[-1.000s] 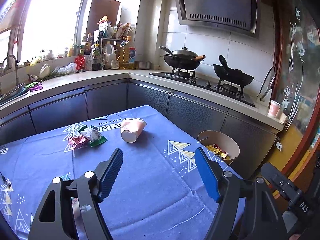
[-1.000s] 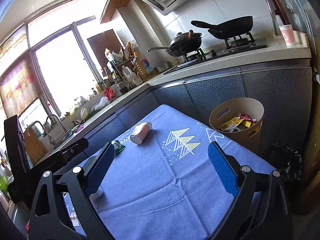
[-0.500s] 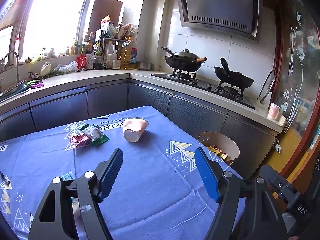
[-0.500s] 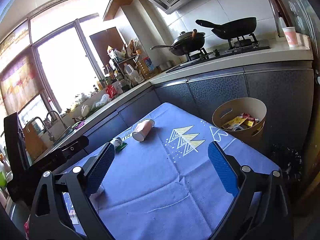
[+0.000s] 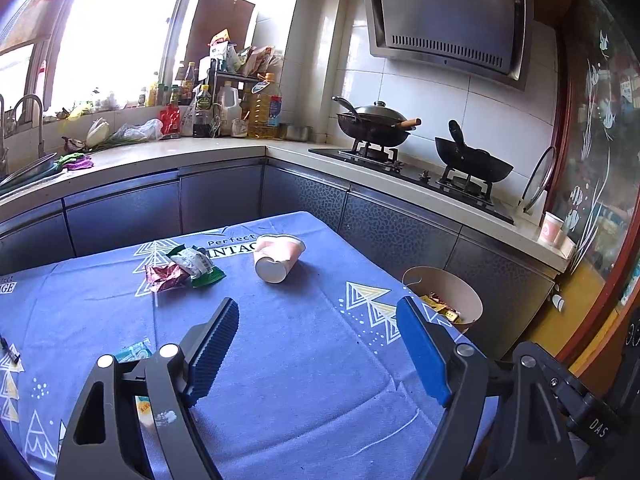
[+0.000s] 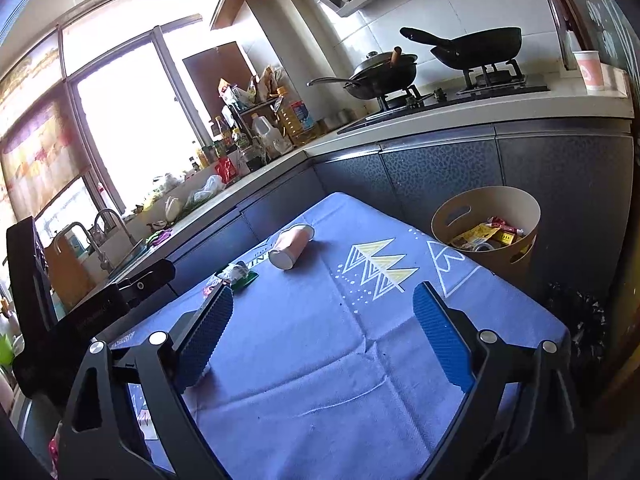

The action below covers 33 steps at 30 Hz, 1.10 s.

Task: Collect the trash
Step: 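Close the left gripper on the white-blue tissue pack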

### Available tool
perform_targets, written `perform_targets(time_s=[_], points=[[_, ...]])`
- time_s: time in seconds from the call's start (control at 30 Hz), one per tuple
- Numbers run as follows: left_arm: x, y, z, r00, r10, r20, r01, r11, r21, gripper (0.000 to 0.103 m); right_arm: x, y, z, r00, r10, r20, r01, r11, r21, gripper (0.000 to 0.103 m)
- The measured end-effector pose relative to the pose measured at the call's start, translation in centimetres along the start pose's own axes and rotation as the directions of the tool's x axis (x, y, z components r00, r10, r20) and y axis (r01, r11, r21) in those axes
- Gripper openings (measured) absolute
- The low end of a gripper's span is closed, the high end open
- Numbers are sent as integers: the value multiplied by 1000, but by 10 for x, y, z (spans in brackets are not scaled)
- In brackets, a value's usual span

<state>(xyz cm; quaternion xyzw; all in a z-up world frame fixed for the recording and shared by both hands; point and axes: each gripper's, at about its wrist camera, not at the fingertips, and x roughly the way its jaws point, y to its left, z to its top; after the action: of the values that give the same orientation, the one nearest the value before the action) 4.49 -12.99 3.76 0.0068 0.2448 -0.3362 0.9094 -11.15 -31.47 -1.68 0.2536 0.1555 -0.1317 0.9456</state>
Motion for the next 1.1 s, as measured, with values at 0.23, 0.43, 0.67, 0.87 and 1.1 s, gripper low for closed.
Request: perform_targets(time_s=[0.23,0.43,0.67,0.87,1.1], points=[[0,12,-1,1000,17,3,-17,1000,-21,83,8,8,-3,999,11,-38,-12,1000,-23,88],[0,23,-4,999,42,-2,-42,998,-41,85,15,13,-6,998,18,-63,-20,999,-32,88],[-1,46,-8,996,91,-12,-91,993,-74,86,28,19,-12,992,39,-120,-46,997,-56,82],[-14,121,-13,972,230,-49,-235,953,-192,86,37,21,-16,987,55,-148,-65,996,-65,82],[-16,186,-39,925,331,-188,-376,874,-307,86,56,25,-23,971,96,-219,-115,990,-77,81]])
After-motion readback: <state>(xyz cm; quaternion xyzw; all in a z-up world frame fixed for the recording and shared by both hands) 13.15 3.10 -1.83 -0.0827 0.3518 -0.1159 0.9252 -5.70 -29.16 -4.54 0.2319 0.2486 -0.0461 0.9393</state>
